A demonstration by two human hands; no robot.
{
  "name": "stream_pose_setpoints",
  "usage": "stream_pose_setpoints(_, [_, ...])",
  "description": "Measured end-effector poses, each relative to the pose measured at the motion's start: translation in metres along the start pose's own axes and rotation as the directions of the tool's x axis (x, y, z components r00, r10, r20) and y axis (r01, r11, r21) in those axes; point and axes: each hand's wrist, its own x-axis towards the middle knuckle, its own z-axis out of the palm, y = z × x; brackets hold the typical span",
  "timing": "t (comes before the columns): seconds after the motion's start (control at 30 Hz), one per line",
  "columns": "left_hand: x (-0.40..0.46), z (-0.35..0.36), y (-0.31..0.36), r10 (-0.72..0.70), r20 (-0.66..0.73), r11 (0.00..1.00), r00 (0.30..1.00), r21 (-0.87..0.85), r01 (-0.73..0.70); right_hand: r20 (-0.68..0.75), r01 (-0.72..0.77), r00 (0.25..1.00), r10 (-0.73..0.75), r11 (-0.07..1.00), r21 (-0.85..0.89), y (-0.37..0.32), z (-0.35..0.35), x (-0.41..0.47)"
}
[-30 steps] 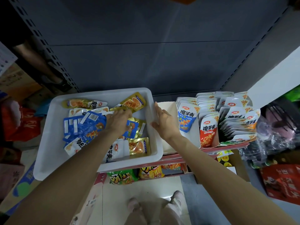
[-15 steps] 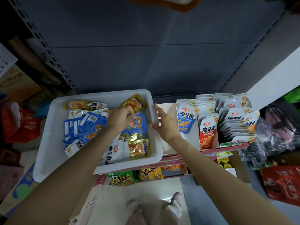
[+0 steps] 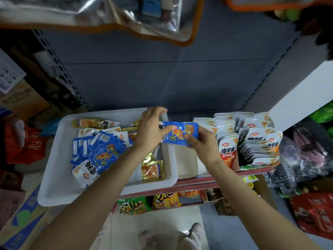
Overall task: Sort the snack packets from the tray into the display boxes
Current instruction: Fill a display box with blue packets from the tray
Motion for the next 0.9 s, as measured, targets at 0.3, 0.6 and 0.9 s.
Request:
stream_pose_setpoints(0.3, [0.012,0.028,0.033,-0.172,0.119,0.886,0.978,-0.414,0.206,-0.189,-0.099,0.974,0.122,0.987,0.127,0.012,-0.061,-0.009])
stream_pose_setpoints(0.6, [0.02,0.033,0.074,0.294,0.21,0.956,0.933,-0.062,-0.287,-0.115,0.113,0.977,-0.177,0.898,-0.425,0.01,-0.08,-0.001])
stream_pose_setpoints(0.9, [0.021,0.036,0.092,0.441,0.218,0.876,0.871,0.105,-0.47,-0.061,0.19,0.963,-0.261,0.826,-0.531,-0.002,-0.082,0.007])
